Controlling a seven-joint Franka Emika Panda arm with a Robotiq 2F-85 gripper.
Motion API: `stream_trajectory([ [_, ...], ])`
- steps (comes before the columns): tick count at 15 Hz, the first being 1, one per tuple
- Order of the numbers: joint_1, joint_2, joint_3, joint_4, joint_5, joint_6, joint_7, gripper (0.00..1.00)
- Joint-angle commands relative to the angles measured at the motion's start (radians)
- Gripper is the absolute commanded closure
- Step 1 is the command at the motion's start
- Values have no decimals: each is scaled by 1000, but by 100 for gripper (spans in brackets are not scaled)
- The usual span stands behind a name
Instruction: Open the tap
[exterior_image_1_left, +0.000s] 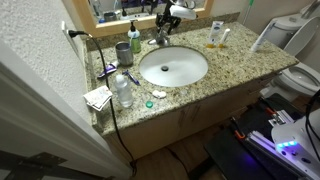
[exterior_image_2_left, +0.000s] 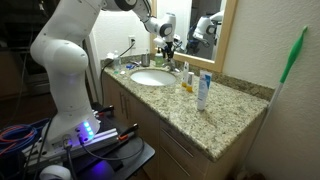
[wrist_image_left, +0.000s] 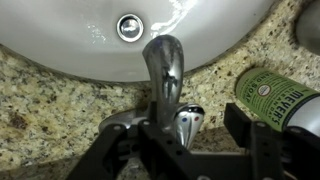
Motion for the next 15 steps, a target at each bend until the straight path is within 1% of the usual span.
stream_trajectory([
  [1,-2,2,6,13,-12,19,2,62],
  [4,-10,-9,9,2,-2,22,0,81],
  [6,-25,-23,16,-19,17,32,-7,96],
  [7,-35,-32,27,-29,36,48,-16,93],
  [9,-66,-64,59,-63,102,93,-47,93],
  [12,-125,-106,124,-122,235,188,-126,93],
  [15,-176,-141,178,-162,330,239,-213,93],
])
